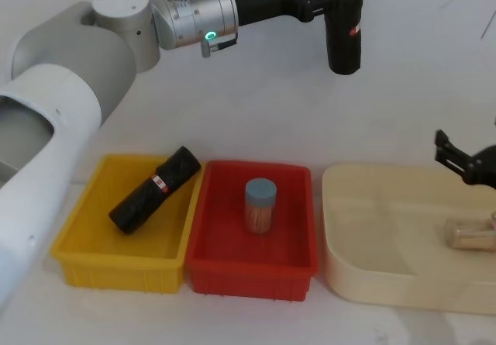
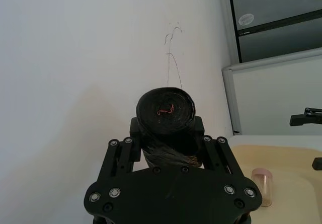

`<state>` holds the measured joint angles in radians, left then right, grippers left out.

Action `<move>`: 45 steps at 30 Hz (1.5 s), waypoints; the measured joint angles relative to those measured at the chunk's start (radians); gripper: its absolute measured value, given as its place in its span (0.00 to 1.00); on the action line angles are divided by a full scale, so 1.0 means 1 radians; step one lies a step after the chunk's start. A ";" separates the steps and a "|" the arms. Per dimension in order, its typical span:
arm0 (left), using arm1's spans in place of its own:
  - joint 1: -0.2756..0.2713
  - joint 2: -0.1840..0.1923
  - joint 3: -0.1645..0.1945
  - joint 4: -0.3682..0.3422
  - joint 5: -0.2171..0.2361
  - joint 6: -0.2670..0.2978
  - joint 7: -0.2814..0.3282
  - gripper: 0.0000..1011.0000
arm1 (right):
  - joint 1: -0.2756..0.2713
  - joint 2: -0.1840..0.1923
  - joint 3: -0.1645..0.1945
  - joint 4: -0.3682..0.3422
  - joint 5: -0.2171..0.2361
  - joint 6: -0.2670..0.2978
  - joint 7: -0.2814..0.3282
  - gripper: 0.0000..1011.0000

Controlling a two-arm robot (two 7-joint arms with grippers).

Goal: Pick up the garbage bag with the one hand and transfer it to the other hand.

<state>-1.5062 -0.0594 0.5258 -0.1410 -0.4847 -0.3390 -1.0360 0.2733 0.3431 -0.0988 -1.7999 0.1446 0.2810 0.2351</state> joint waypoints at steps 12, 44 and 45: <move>-0.001 0.000 0.000 0.001 0.000 0.000 0.000 0.55 | 0.121 -0.038 -0.102 0.089 -0.041 -0.061 0.035 0.99; 0.000 0.000 0.000 0.001 0.000 0.000 0.000 0.55 | 0.414 -0.149 -0.249 0.396 -0.127 -0.131 0.064 0.99; 0.000 0.000 0.000 0.001 0.000 0.000 0.000 0.55 | 0.414 -0.149 -0.249 0.396 -0.127 -0.131 0.064 0.99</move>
<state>-1.5067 -0.0597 0.5258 -0.1401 -0.4846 -0.3389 -1.0359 0.6876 0.1938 -0.3474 -1.4034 0.0173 0.1499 0.2994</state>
